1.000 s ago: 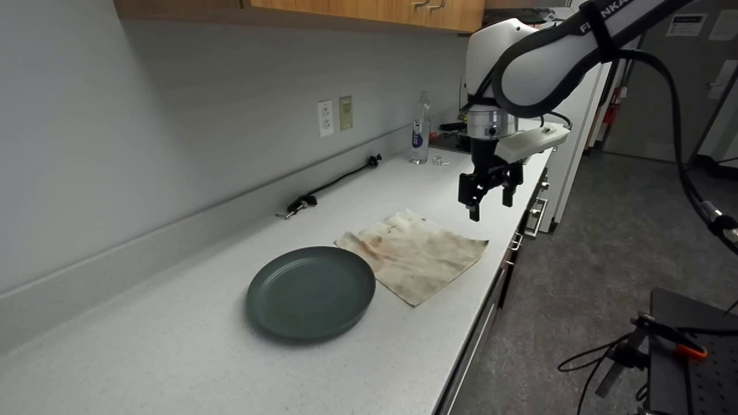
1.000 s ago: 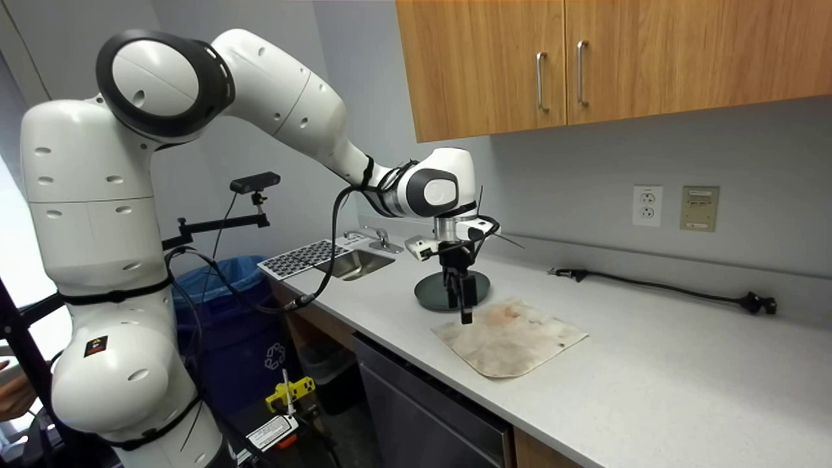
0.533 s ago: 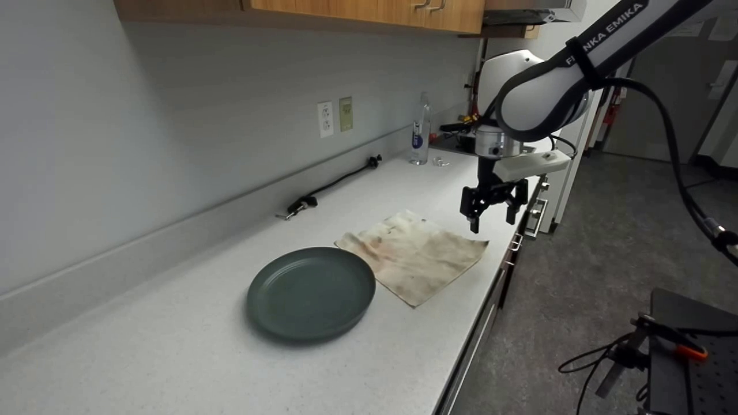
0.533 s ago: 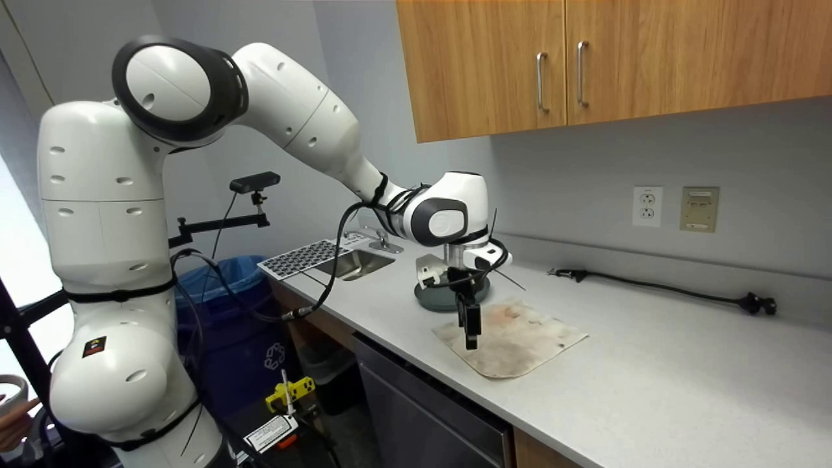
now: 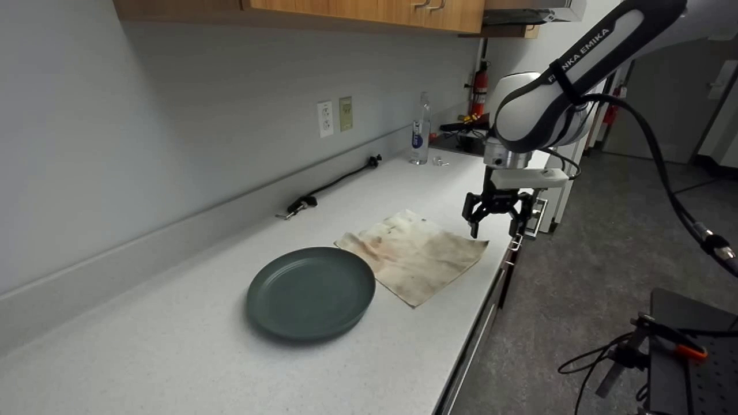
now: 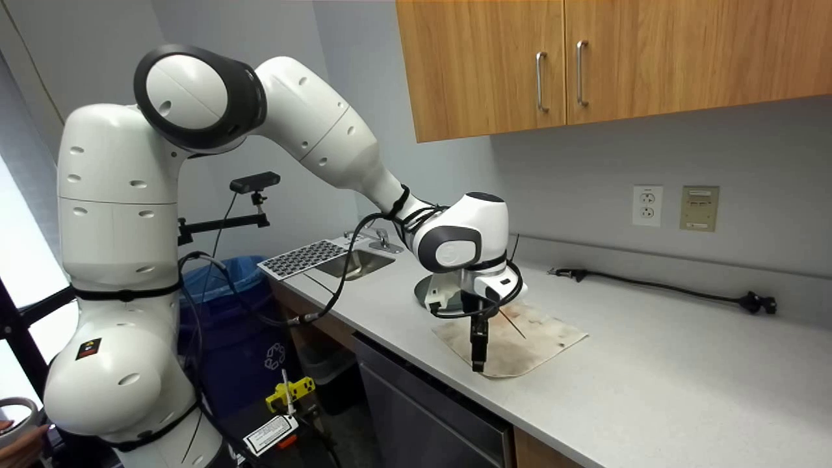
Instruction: Fold up the white towel on the counter.
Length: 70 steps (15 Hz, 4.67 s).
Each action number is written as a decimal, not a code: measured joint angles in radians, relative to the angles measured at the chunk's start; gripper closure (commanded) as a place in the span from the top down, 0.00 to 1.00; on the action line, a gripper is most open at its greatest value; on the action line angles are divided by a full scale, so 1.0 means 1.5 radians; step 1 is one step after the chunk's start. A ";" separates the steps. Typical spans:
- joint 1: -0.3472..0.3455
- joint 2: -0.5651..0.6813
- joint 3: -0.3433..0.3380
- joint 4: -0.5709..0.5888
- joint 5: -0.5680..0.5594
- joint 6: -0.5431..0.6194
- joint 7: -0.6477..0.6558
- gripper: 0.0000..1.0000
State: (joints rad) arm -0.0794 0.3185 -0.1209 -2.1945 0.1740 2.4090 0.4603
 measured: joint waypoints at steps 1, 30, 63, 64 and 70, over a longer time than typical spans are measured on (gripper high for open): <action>-0.003 0.007 0.000 0.000 0.012 0.007 0.000 1.00; -0.004 0.146 -0.009 0.101 0.044 0.080 0.040 0.31; 0.087 0.076 -0.023 0.179 -0.201 -0.176 0.119 0.01; 0.091 0.087 -0.018 0.190 -0.201 -0.174 0.125 0.01; 0.120 0.149 -0.013 0.253 -0.201 -0.122 0.162 0.01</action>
State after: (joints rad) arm 0.1009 0.5426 -0.1398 -1.8146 -0.1276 2.2255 0.7027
